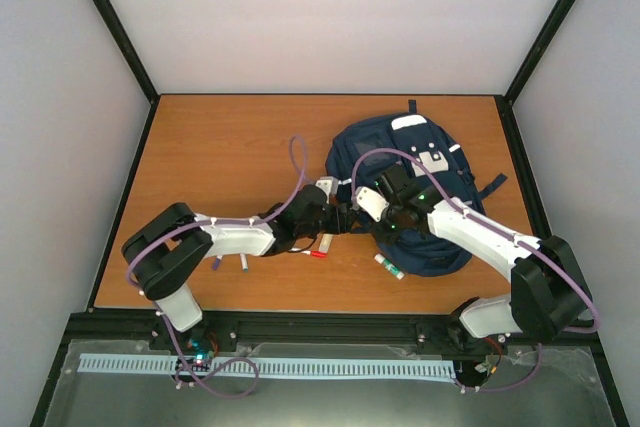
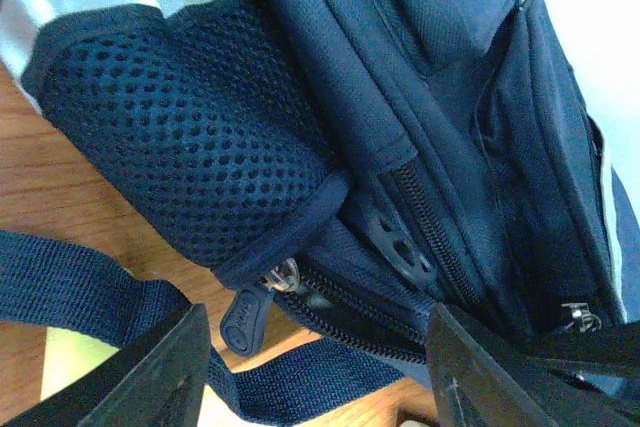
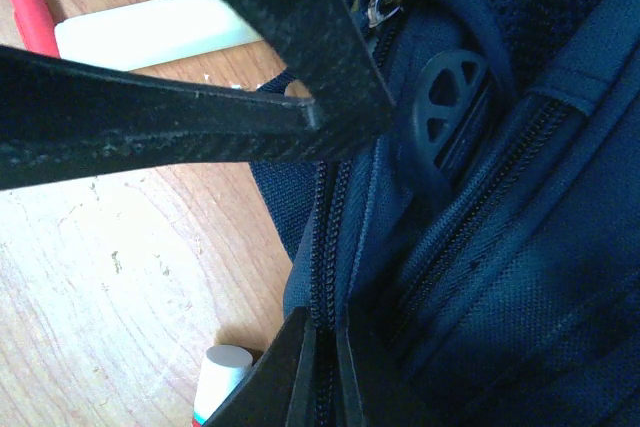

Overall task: Pack the student bag
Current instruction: Zip the student bag at the center of the board.

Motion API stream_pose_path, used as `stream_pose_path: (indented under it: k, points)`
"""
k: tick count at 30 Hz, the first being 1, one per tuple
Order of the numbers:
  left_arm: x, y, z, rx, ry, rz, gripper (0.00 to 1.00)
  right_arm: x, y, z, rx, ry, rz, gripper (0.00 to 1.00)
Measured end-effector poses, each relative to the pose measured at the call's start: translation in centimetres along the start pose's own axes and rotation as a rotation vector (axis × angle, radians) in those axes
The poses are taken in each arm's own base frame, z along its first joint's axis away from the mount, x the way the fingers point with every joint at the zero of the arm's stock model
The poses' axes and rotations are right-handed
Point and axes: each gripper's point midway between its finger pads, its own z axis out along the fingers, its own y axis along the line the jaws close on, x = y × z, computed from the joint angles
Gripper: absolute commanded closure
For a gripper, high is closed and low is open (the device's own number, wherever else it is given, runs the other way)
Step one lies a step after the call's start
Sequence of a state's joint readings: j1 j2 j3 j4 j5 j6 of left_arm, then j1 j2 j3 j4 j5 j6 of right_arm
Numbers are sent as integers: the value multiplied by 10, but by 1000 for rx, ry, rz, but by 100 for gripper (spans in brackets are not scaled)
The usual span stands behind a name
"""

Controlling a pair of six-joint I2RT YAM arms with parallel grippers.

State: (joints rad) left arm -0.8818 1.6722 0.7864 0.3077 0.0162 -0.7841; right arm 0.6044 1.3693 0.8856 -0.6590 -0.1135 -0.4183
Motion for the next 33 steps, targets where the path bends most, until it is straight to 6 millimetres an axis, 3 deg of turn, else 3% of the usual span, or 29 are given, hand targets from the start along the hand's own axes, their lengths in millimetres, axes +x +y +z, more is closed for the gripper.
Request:
stream_pose_path:
  k: [9, 20, 33]
  points:
    - [6, 3, 18, 162, 65, -64, 38, 0, -1, -2, 1, -6, 4, 97]
    - [11, -9, 26, 301, 137, -90, 68, 1, -2, -2, 1, -1, 9, 97]
    - [14, -3, 20, 282, 129, -111, 81, 1, -1, -2, -9, -5, 10, 97]
